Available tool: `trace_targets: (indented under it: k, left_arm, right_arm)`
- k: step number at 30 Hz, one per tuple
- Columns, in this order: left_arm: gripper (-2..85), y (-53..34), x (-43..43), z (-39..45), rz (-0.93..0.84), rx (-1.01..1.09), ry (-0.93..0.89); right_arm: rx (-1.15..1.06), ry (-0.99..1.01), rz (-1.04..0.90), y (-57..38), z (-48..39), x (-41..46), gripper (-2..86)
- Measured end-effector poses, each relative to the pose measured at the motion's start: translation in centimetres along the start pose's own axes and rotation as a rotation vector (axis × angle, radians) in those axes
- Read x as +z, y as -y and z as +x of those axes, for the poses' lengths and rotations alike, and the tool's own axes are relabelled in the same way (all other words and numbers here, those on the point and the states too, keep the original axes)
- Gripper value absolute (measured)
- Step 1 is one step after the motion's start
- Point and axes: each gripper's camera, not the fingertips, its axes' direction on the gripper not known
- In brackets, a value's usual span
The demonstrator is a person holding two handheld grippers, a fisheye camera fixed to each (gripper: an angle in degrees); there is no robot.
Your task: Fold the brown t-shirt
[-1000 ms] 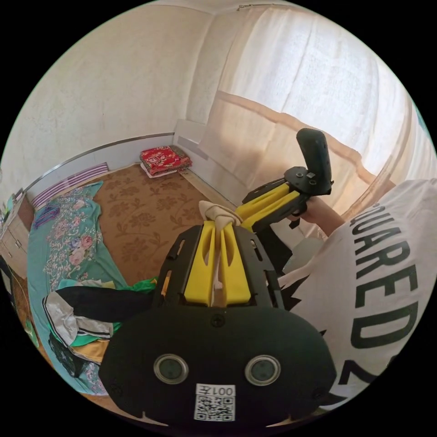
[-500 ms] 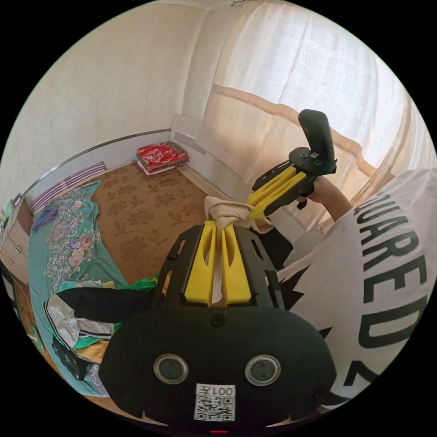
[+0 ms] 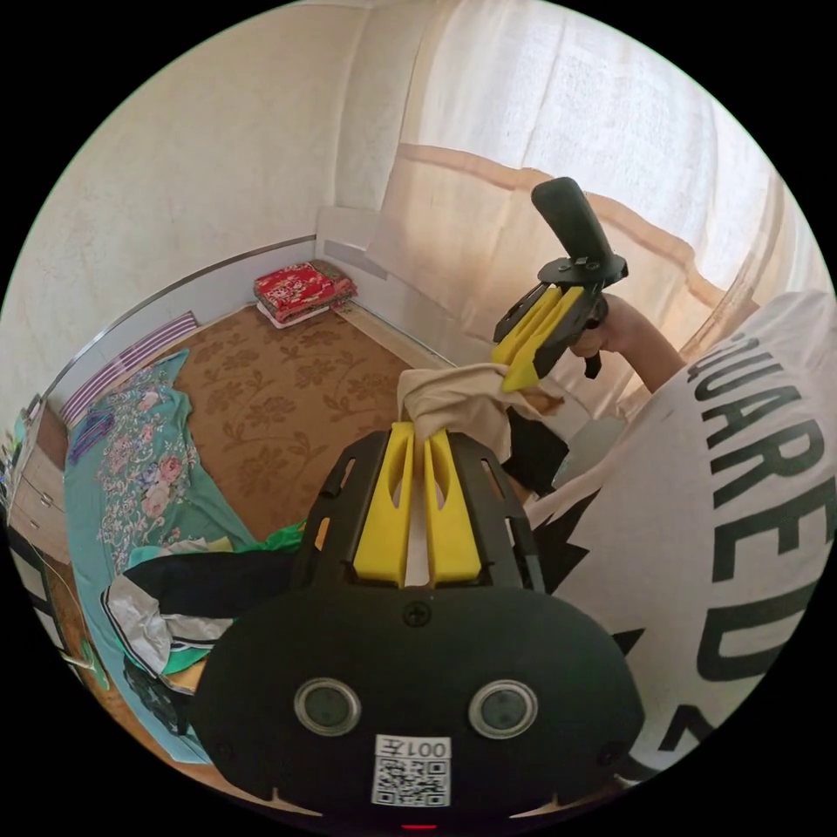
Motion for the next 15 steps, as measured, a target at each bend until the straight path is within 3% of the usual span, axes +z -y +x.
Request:
trace_targets:
  k: [8, 15]
  left_arm:
    - [-1.0, 0.7, 0.1, 0.0, -0.007, 0.027, -0.016]
    - [-1.0, 1.6, 0.4, -0.2, -0.028, 0.054, -0.016]
  right_arm:
    - [0.052, 0.085, 0.042, -1.0, 1.9, -1.7, 0.6]
    - [0.039, -0.007, -0.024, -1.3, 1.2, -2.8, 0.6]
